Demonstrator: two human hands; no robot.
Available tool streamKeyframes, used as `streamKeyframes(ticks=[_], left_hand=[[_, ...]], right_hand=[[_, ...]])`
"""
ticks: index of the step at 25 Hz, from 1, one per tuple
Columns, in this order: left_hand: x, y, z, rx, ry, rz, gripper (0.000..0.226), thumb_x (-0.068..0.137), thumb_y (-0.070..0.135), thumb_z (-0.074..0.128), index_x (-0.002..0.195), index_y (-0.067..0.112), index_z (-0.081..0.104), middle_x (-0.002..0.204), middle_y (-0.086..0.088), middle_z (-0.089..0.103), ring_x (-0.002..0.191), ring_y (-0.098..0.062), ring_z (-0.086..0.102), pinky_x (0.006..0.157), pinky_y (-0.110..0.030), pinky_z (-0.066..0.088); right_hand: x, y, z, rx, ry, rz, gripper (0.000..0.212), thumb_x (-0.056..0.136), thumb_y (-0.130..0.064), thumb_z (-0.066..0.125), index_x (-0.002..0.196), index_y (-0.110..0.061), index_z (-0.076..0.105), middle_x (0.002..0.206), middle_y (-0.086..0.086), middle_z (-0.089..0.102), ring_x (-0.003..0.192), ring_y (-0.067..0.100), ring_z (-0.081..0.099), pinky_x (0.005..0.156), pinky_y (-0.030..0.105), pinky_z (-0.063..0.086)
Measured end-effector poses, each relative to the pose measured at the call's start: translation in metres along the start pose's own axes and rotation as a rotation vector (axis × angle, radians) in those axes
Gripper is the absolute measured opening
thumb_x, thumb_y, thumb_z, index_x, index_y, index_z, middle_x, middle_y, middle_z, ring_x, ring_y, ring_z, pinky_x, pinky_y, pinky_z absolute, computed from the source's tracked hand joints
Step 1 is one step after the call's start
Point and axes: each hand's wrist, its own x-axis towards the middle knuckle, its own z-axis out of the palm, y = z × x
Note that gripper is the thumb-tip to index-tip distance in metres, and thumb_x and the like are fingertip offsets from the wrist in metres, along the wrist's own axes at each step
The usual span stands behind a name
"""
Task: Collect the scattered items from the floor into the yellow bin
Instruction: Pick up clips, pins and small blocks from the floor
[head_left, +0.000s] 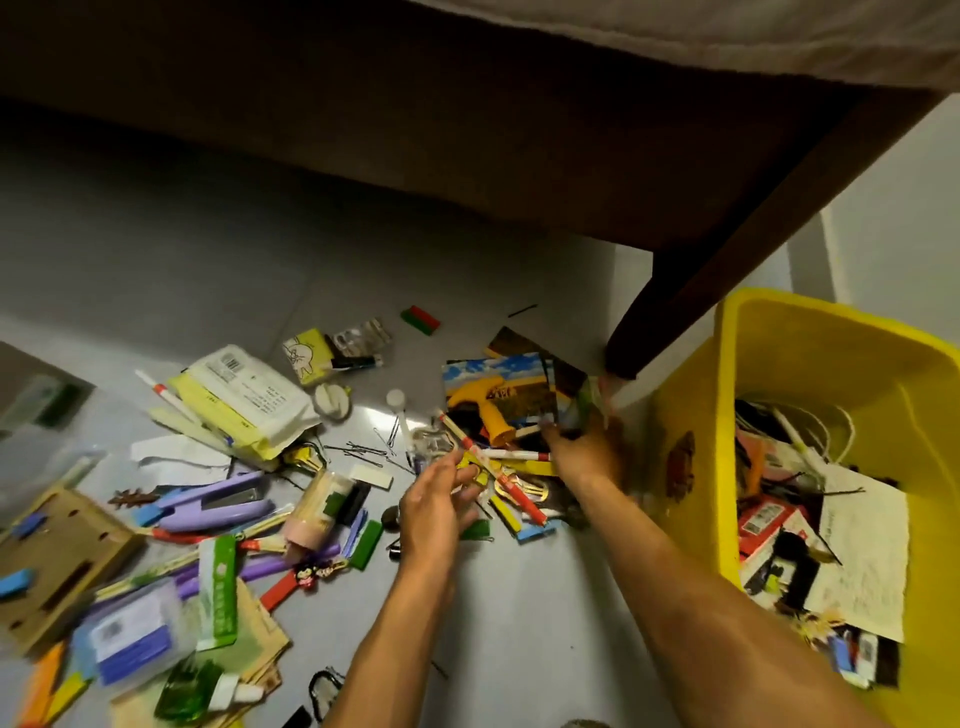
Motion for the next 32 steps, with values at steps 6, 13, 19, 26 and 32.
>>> streamKeyframes(ticks=[6, 13, 19, 26, 32], left_hand=[[0.001, -0.028, -0.018, 0.346, 0.066, 0.088, 0.033, 0.099, 0.028, 0.051, 0.132, 0.025, 0.055, 0.136, 0.007, 0.046, 0.106, -0.003, 0.049, 0.082, -0.011, 0.037], [-0.014, -0.04, -0.036, 0.222, 0.014, 0.061, 0.05, 0.092, 0.015, 0.062, 0.135, 0.039, 0.049, 0.137, 0.009, 0.046, 0.114, -0.01, 0.056, 0.081, -0.02, 0.05], [-0.03, -0.026, -0.05, 0.047, 0.132, 0.01, 0.034, 0.093, 0.009, 0.056, 0.109, 0.039, 0.062, 0.094, 0.001, 0.074, 0.077, -0.016, 0.073, 0.059, -0.025, 0.054], [-0.079, 0.014, -0.032, 0.077, 0.166, 0.2, 0.018, 0.099, 0.029, 0.051, 0.096, 0.036, 0.067, 0.083, 0.007, 0.075, 0.072, -0.012, 0.072, 0.053, -0.021, 0.051], [-0.128, 0.061, 0.017, 0.102, 0.057, 0.333, 0.019, 0.098, 0.031, 0.051, 0.09, 0.034, 0.068, 0.084, -0.001, 0.074, 0.071, -0.019, 0.067, 0.059, -0.032, 0.051]], right_hand=[[-0.061, 0.022, 0.054, -0.208, 0.018, -0.384, 0.088, 0.073, -0.077, 0.054, 0.148, -0.04, 0.027, 0.159, -0.002, 0.02, 0.14, 0.031, 0.022, 0.107, 0.051, 0.028], [-0.109, 0.019, 0.065, 0.792, -0.372, -0.063, 0.053, 0.081, 0.006, 0.063, 0.119, -0.03, 0.052, 0.108, 0.011, 0.069, 0.085, 0.028, 0.072, 0.075, 0.042, 0.06], [-0.139, 0.012, 0.051, 1.138, -0.721, 0.138, 0.033, 0.09, 0.003, 0.056, 0.114, -0.019, 0.059, 0.096, 0.02, 0.072, 0.067, 0.029, 0.065, 0.052, 0.035, 0.055], [-0.191, -0.012, 0.021, 1.203, -0.61, 0.025, 0.027, 0.095, -0.005, 0.055, 0.122, -0.007, 0.057, 0.097, 0.022, 0.072, 0.062, 0.024, 0.052, 0.052, 0.03, 0.043], [-0.213, -0.023, -0.063, 1.385, -0.561, -0.135, 0.02, 0.095, -0.007, 0.057, 0.105, -0.015, 0.072, 0.096, 0.018, 0.072, 0.079, 0.03, 0.053, 0.068, 0.038, 0.046]])
